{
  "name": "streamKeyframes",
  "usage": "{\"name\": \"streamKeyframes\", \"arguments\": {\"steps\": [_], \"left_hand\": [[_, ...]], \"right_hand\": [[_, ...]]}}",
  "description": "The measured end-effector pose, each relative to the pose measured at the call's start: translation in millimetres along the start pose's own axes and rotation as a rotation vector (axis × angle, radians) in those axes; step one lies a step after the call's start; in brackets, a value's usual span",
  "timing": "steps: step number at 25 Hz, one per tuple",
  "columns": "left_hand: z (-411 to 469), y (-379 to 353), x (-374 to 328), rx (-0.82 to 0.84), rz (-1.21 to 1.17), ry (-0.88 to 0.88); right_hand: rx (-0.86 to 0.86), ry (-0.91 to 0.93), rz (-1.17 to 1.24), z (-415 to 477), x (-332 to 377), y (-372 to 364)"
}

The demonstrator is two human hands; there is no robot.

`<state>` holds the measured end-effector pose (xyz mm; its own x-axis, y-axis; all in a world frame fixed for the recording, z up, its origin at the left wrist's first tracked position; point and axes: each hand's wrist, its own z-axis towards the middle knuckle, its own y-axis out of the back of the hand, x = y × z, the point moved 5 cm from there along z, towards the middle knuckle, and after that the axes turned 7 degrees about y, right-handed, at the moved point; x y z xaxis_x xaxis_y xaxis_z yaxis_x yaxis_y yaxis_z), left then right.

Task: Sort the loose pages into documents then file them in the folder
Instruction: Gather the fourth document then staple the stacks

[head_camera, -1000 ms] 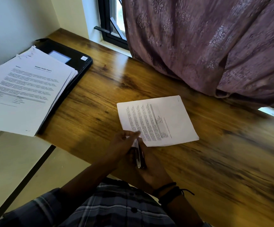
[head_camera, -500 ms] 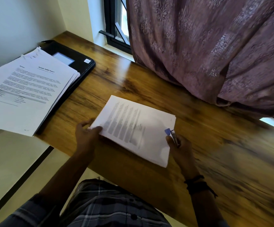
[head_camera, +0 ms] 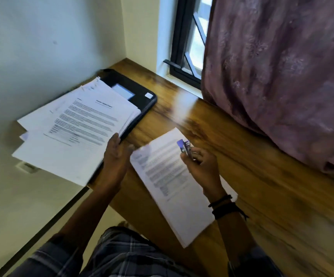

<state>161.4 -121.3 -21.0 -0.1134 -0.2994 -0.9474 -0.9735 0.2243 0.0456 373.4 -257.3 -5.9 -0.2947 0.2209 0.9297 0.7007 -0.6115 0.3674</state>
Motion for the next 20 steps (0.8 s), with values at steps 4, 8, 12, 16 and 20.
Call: {"name": "streamKeyframes", "arguments": {"steps": [4, 8, 12, 16, 20], "left_hand": [[59, 80, -41, -0.144, 0.336, -0.215], [126, 166, -63, -0.227, 0.571, -0.096], [171, 209, -77, -0.192, 0.873, -0.074], [191, 226, -67, -0.093, 0.962, 0.038], [191, 228, -46, -0.064, 0.965, -0.023]], "right_hand": [[0.078, -0.043, 0.172, 40, 47, -107], [0.184, -0.208, 0.343, 75, 84, -223], [0.258, -0.362, 0.417, 99, 113, -317], [0.235, -0.269, 0.091, 129, 136, -376], [0.211, -0.106, -0.097, 162, 164, -398]]}}
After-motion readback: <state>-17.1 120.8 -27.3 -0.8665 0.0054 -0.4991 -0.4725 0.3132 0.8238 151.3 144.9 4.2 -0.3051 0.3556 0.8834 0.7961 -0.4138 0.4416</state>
